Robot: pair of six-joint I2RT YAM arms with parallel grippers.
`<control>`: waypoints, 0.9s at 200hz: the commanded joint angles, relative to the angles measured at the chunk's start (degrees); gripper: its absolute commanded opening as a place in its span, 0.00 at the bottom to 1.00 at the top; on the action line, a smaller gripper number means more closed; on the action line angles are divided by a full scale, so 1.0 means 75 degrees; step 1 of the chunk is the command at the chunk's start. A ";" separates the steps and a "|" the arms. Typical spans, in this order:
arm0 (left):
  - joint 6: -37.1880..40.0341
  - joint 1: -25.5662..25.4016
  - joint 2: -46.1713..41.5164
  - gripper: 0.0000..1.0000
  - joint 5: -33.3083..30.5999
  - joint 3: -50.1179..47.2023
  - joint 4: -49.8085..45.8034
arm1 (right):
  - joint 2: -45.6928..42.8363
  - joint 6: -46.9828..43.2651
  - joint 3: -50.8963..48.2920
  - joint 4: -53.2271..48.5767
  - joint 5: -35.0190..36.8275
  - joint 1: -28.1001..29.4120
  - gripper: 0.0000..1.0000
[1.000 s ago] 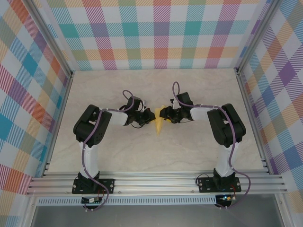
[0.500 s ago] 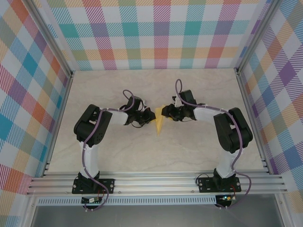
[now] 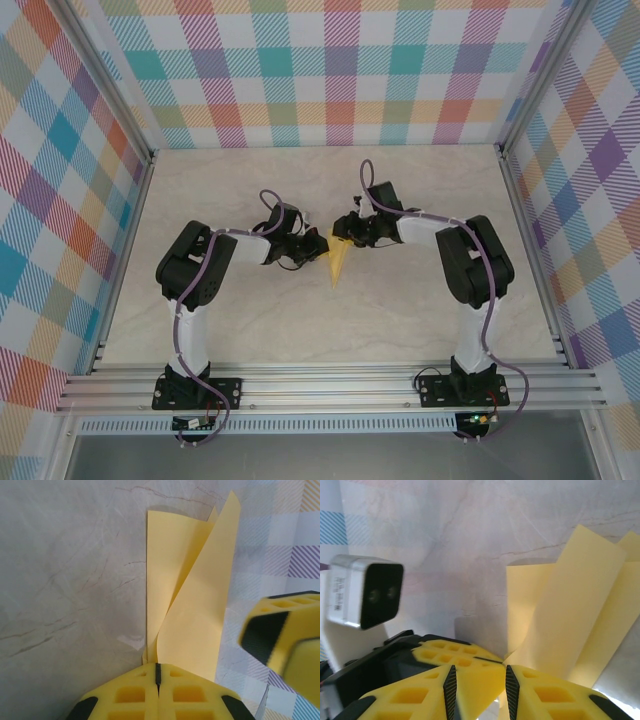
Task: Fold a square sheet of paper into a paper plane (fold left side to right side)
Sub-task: Fold the wing for the fifth time at the center of the table.
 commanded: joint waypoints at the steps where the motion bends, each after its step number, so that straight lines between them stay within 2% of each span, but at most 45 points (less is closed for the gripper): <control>1: 0.0249 0.0091 0.0185 0.01 -0.0154 0.0168 -0.0248 | 0.0226 0.0021 0.0289 -0.0368 -0.0121 0.0069 0.33; 180: 0.0306 0.0103 0.0189 0.00 -0.0289 0.0230 -0.0383 | 0.0682 -0.0231 0.0408 -0.1397 0.0555 0.0069 0.34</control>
